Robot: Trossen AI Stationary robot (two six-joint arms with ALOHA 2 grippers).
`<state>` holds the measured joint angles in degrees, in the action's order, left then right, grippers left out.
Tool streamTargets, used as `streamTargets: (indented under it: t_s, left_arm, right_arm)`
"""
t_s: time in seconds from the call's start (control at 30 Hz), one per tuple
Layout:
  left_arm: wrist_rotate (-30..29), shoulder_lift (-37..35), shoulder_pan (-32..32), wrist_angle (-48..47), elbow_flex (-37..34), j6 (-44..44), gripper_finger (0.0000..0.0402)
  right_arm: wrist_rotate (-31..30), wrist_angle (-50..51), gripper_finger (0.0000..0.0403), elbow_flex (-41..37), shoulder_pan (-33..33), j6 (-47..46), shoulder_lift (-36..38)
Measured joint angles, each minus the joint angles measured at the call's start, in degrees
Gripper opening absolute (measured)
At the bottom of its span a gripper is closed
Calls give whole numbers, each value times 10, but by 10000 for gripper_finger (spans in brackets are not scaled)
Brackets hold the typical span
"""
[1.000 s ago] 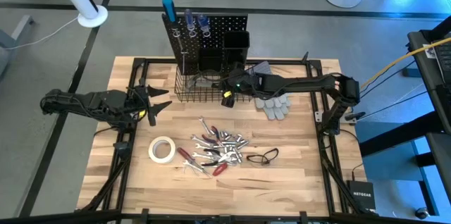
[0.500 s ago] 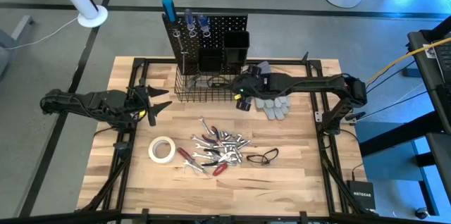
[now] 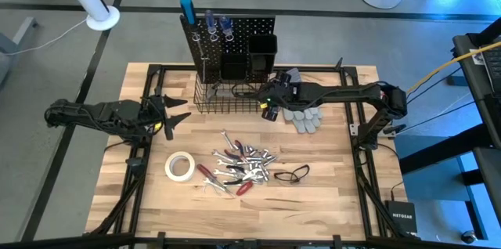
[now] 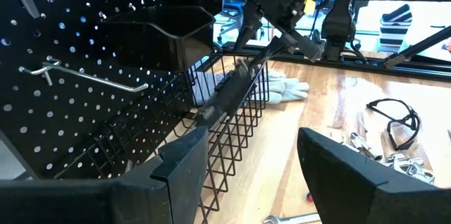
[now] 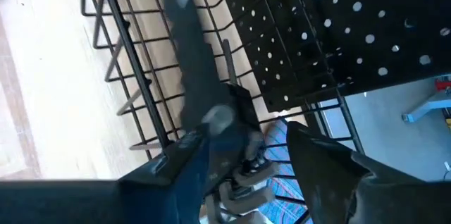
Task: Hang tools onto peg board
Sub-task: Put the hammer into the wire basket on the peg board, then put the safety glass into the right black bin on the peg board
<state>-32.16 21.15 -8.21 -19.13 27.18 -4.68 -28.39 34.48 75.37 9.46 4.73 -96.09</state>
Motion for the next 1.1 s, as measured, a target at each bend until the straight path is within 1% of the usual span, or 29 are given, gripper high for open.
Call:
streamTargets:
  t_s: [0.27, 0.37, 0.5, 0.6, 0.7, 0.83, 1.0, 1.1]
  left_arm:
    - [0, 0, 0, 0, 0, 1, 210]
    - [0, 0, 0, 0, 0, 1, 210]
    - [0, 0, 0, 0, 0, 0, 210]
    - [4, 0, 0, -4, 0, -1, 210]
    - [35, 0, 0, -2, -4, -5, 210]
    - [70, 1, 0, 10, -31, -16, 210]
    - [91, 1, 0, 41, -77, -25, 210]
    - [129, 10, 0, 74, -103, -30, 210]
  right_arm:
    - [0, 2, 192, 1, -9, 1, 0]
    - [-1, 30, 192, 20, -18, 0, 0]
    - [1, 83, 192, 59, -50, -12, 5]
    - [16, 99, 192, 81, -85, -20, 19]
    - [64, 93, 192, 85, -121, -28, 29]
    - [128, 91, 192, 84, -158, -53, 29]
    - [140, 84, 192, 58, -186, -74, 23]
    - [147, 86, 192, 37, -190, -100, 22]
